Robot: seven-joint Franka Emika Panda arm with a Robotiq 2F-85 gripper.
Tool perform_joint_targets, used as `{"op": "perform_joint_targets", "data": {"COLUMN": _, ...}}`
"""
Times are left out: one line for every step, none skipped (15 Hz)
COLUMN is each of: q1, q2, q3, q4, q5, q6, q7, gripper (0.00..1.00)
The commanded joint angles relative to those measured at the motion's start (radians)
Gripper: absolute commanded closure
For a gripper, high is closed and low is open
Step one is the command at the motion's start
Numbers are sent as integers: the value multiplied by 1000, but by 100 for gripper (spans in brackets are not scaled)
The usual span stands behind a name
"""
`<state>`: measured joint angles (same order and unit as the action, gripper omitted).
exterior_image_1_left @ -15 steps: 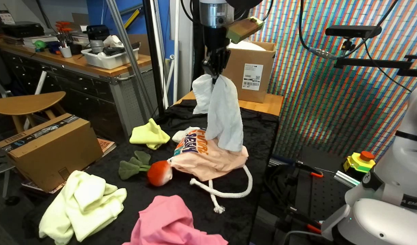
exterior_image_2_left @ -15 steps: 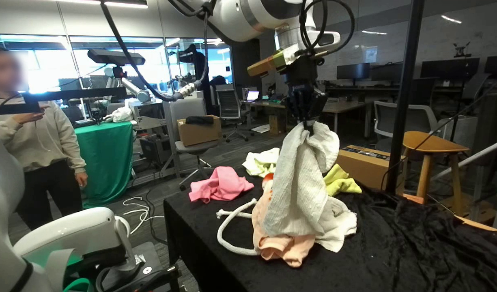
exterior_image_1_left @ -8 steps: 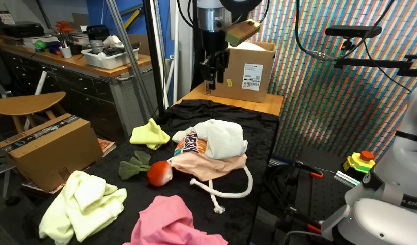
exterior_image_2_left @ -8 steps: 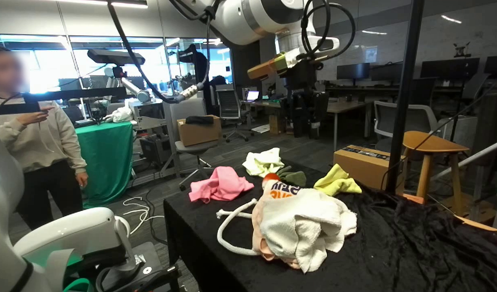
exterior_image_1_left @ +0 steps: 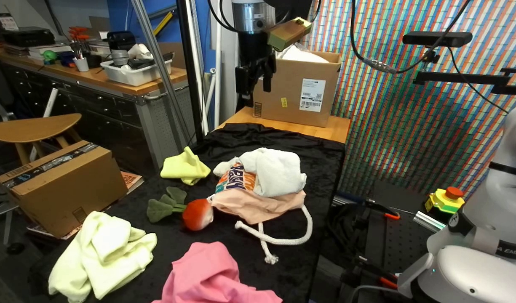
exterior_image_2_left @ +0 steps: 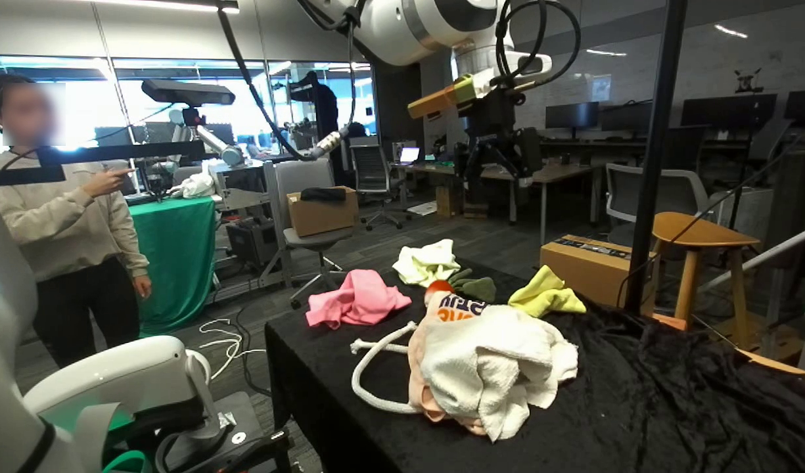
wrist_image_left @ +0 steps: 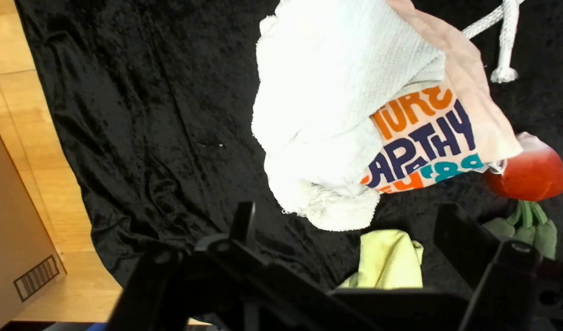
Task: Put the objects on the table on top of each other
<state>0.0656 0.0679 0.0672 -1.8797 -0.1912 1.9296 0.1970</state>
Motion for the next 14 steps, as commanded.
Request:
{"op": "perform_joint_targets", "data": {"q1": 37, "q2": 106, "q3": 25, "q4": 189, "q5": -12, "q6": -96, "q7": -54, "gripper": 0}}
{"op": "perform_joint_targets", "data": {"q1": 54, "q2": 136, "q3": 36, "q4": 237, "q5": -22, "q6": -119, "q7": -68, "gripper": 0}}
{"op": "perform_joint_targets", "data": {"q1": 69, "q2": 162, "q3": 45, "q4": 281, "q5": -29, "q6": -143, "q7": -82, "gripper": 0}}
{"op": "perform_joint_targets", "data": {"q1": 89, "q2": 194, "q3": 55, "q4": 329, "q5": -42, "q6": -162, "q7": -89, "gripper": 0}}
{"op": "perform_joint_targets", "data": {"q1": 112, "q2": 228, "q3": 67, "q4": 379, "q5": -57, "q6": -184, "q7": -98, "gripper": 0}}
{"op": "perform_joint_targets", "data": {"q1": 133, "q2": 258, "q3": 75, "q4": 420, "q5": -72, "q6": -199, "q7": -105, "gripper": 0}}
{"op": "perform_joint_targets", "data": {"q1": 158, "q2": 290, "q3": 84, "q4": 465, "q5": -90, "q6": -218, "q7": -111, "gripper": 0}}
{"op": "perform_joint_targets", "data": {"q1": 181, "q2": 325, "q3": 90, "q4": 508, "q5": -106, "q6": -234, "q7": -118, "gripper": 0}}
{"op": "perform_joint_targets", "data": {"q1": 204, "q2": 351, "q3": 94, "q4": 543, "q5": -123, "q6": -247, "q7": -125, "gripper": 0}}
{"op": "perform_joint_targets", "data": {"q1": 228, "q2": 371, "q3": 97, "q4": 569, "q5": -139, "q6": -261, "q7": -134, "gripper": 0}}
{"op": "perform_joint_targets", "data": {"q1": 247, "q2": 399, "q3": 99, "q4": 594, "q5": -150, "q6": -263, "q7": -147, "gripper": 0}}
{"op": "perform_joint_targets", "data": {"q1": 266, "q2": 415, "q3": 99, "q4": 603, "q5": -161, "q6": -251, "q7": -148, "gripper": 0}}
{"op": "perform_joint_targets", "data": {"q1": 280, "q2": 439, "q3": 100, "q4": 618, "q5": -163, "q6": -246, "q7": -160, "gripper": 0}}
{"op": "perform_joint_targets", "data": {"q1": 291, "q2": 453, "q3": 100, "q4": 621, "q5": -158, "q6": -234, "q7": -164, "gripper": 0}}
